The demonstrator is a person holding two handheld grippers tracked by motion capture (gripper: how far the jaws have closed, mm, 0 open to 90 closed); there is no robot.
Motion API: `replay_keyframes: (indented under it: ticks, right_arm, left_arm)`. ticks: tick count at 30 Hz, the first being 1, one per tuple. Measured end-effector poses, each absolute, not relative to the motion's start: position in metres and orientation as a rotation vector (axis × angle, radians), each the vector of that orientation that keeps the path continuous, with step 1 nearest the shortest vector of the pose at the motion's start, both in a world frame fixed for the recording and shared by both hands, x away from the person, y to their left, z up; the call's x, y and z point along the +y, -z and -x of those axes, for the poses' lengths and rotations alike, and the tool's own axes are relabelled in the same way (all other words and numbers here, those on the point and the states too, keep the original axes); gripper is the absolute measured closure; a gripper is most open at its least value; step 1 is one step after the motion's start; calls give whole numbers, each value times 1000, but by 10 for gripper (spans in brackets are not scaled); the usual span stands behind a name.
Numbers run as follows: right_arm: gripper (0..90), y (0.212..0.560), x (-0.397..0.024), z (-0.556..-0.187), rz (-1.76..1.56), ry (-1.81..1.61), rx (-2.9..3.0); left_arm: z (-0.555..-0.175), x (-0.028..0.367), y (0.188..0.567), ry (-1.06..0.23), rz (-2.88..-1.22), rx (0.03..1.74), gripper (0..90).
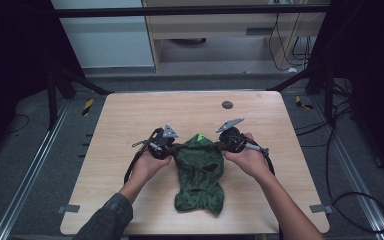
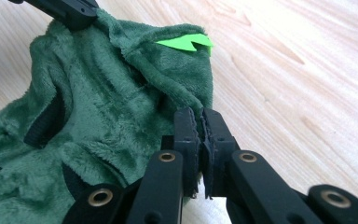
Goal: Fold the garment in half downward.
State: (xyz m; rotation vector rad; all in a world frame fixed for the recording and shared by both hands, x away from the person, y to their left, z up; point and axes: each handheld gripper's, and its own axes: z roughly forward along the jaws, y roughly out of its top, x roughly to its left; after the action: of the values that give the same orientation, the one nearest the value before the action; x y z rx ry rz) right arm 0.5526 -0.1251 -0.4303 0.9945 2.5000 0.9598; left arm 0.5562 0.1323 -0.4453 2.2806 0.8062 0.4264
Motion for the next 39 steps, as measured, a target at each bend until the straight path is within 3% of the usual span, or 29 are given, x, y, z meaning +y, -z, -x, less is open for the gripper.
replay_keyframes:
  ticks: [39]
  right_arm:
    - [860,390,-126,-574,-927,-962,2405]
  left_arm:
    - [-575,126,393,-560,-2250,770,881]
